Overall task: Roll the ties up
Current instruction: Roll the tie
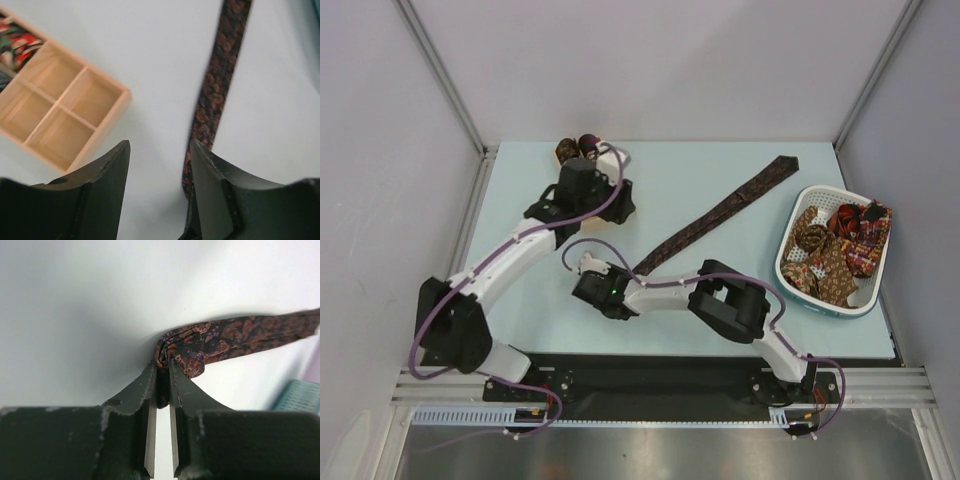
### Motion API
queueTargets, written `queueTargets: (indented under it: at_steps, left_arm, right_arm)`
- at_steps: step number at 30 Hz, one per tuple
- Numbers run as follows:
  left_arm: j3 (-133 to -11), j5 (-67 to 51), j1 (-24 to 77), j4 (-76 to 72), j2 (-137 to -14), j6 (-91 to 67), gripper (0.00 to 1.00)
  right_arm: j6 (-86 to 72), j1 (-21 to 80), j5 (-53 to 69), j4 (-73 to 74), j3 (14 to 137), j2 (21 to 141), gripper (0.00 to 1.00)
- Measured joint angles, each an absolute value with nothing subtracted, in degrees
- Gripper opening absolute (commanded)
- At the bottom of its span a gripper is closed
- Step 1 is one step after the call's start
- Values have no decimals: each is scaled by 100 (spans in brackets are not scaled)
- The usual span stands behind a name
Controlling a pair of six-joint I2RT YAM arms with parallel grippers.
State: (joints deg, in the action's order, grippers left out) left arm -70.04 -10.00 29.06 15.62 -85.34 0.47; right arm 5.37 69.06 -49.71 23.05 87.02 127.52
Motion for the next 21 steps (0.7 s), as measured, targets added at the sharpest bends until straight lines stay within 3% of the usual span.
queueTargets:
  at_steps: [2,3,5,6,13,21]
  left_arm:
    - [-6525,-764,2659,1175,-8101,-222,65]
    - [-6322,-639,2585,1057,-7931,-333,76]
    - [-5817,-303,2436,784,-7511,-631,87]
    - [-5581,-154,2364,659,-7306,-797,100]
    - [-4386,941,1793,1,-6053,-1892,100]
    - [-4254,1531,1542,71,-5990,-2718,100]
  right_arm:
    - [462,6855,-4681,2239,8584,12589,0]
    - [432,6820,-4510,2202,8512,12497,0]
    - [351,6746,-4191,2117,8359,12307,0]
    - [316,6700,-4029,2084,8287,12215,0]
    - [130,6403,-3011,1848,7940,11730,0]
    - [-327,5747,-1566,1516,7531,11181,0]
